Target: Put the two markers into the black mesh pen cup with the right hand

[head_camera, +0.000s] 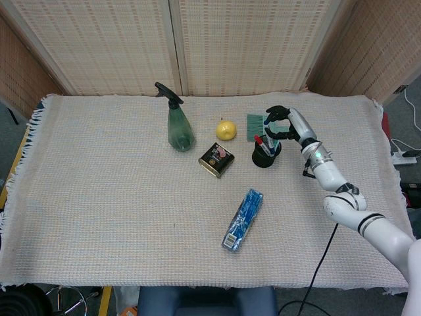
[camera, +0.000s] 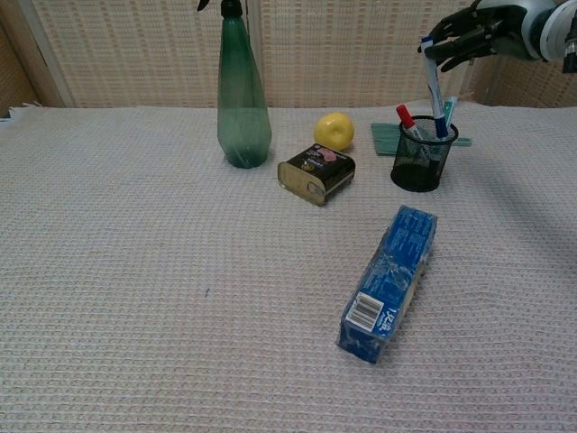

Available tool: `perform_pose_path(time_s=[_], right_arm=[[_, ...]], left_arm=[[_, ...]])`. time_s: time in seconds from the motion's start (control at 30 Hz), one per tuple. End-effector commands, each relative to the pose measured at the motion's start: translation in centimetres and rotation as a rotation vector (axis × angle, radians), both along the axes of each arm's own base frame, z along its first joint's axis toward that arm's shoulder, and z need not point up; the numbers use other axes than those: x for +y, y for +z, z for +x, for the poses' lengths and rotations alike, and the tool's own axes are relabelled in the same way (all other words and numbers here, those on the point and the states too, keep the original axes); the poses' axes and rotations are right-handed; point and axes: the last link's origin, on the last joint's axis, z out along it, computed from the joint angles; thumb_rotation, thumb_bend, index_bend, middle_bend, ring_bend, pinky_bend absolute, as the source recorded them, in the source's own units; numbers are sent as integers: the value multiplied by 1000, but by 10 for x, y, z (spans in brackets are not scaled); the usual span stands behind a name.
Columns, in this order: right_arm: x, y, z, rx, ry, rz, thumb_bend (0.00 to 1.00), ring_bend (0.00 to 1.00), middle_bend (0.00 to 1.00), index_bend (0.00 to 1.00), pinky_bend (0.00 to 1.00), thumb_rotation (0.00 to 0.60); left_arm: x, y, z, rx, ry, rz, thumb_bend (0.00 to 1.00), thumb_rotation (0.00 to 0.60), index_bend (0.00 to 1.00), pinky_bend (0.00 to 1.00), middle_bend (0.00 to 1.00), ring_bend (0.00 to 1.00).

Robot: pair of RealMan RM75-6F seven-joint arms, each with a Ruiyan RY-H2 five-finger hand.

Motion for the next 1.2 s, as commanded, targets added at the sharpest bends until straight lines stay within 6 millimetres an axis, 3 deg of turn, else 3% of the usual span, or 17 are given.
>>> perform_pose_path(time_s=[0.03, 0.57, 0.9, 1.2], right_arm=[[-1, -3, -1, 6, 0, 6, 327, 309, 230, 663, 245, 600], [0, -35, -29, 92, -35, 66, 327, 308, 230, 653, 245, 600], [1, -36, -25, 98, 9, 87, 284, 195, 228, 285, 135, 600], [1, -26, -18, 56, 47, 53, 282, 181, 217, 248, 119, 600]], left_arm=[[0, 0, 0, 2, 1, 1, 500, 600, 110, 97, 0, 0], [2, -1, -1, 8, 10, -3, 500, 600, 110, 97, 0, 0], [2, 0, -1, 4, 10, -3, 500, 600, 111, 97, 0, 0], [3, -1, -1, 4, 8, -5, 500, 600, 111, 96, 0, 0]])
